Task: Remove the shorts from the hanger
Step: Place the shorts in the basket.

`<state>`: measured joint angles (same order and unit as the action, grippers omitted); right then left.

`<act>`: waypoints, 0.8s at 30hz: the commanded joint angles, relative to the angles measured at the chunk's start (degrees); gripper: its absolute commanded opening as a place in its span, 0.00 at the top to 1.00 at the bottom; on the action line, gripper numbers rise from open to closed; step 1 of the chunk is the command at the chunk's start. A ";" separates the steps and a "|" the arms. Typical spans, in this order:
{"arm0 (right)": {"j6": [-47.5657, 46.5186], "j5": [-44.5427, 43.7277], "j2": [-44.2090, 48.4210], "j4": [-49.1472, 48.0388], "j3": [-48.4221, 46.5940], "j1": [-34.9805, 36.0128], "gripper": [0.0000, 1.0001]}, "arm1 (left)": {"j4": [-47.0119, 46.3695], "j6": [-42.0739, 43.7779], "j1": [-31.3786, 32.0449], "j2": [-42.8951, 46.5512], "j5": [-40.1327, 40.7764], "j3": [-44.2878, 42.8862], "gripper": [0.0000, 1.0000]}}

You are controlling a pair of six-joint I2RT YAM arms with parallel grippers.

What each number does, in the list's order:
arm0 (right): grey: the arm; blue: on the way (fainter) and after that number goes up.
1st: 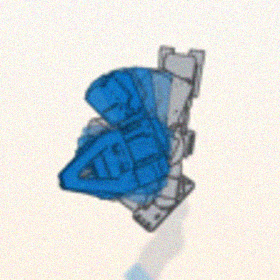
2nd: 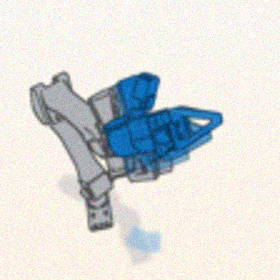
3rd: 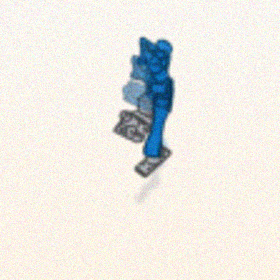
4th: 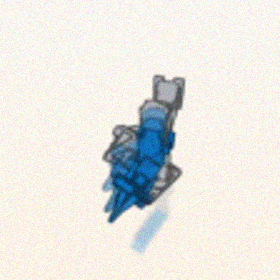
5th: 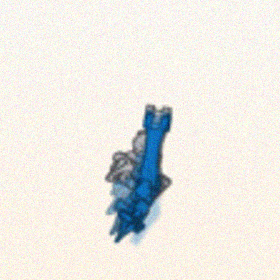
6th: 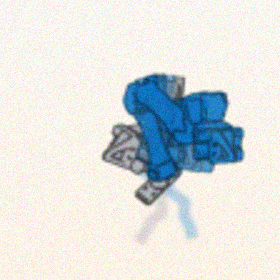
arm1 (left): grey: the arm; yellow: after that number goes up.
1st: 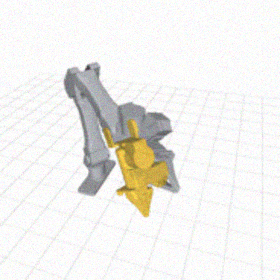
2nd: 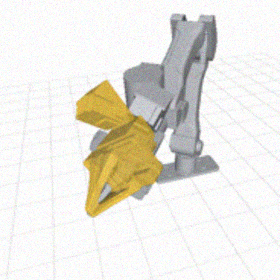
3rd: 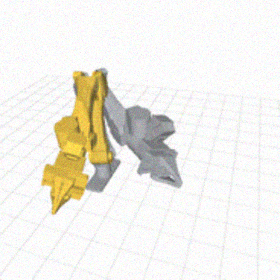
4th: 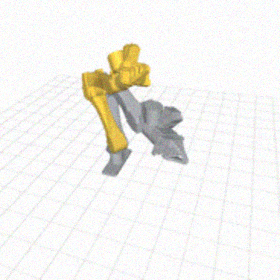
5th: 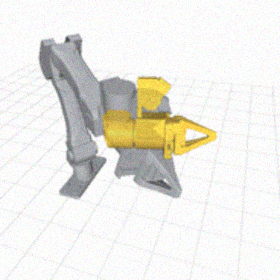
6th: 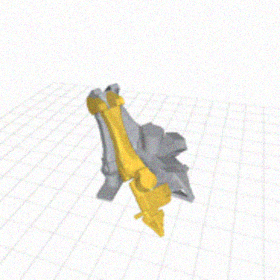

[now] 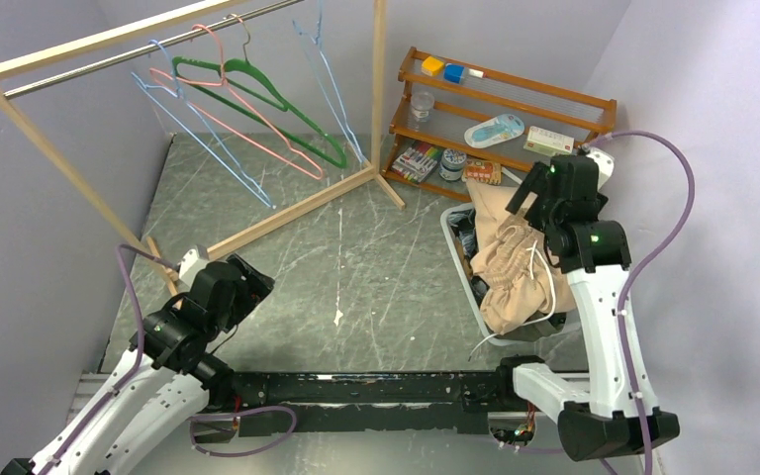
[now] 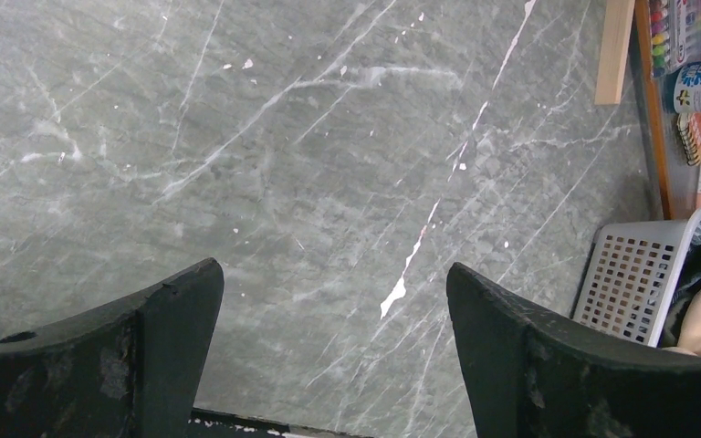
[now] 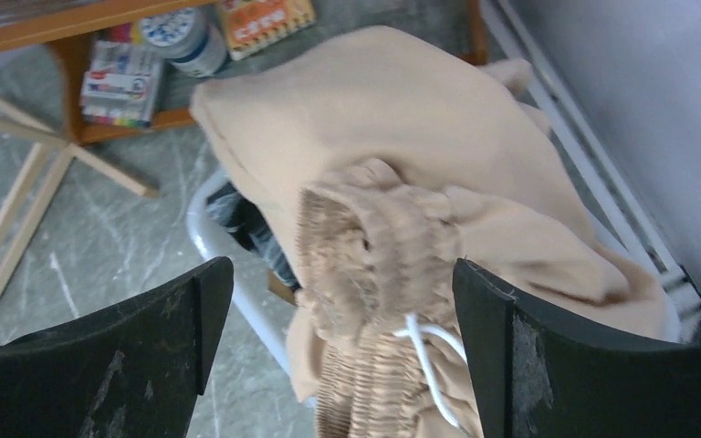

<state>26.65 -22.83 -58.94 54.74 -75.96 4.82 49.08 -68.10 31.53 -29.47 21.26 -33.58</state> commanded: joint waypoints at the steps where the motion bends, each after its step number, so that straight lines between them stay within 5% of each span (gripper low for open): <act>1: -4.92 8.02 -6.59 -6.31 -4.51 -0.44 0.08 | -2.00 1.33 -0.39 -0.49 -0.83 -0.91 0.04; 12: -3.16 6.09 -30.88 -15.98 -0.11 -0.49 0.15 | -0.47 1.42 -0.36 -1.12 -0.78 -2.16 0.04; 17: -6.90 6.81 -28.78 -21.64 7.60 -0.39 0.15 | -0.82 1.37 -0.38 -1.05 -1.17 -1.82 0.04; 20: -7.25 5.82 -30.02 -17.60 7.66 -0.42 0.36 | -2.07 1.84 -0.35 -1.27 -1.58 -1.05 0.04; 24: -8.80 10.12 -25.20 -18.12 10.69 -0.37 0.83 | -3.23 2.47 -0.33 -2.56 -2.47 -0.84 0.04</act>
<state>19.07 -16.38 -88.31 35.09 -67.81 4.75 48.47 -67.00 31.53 -31.03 20.21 -34.09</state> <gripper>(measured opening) 0.373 0.957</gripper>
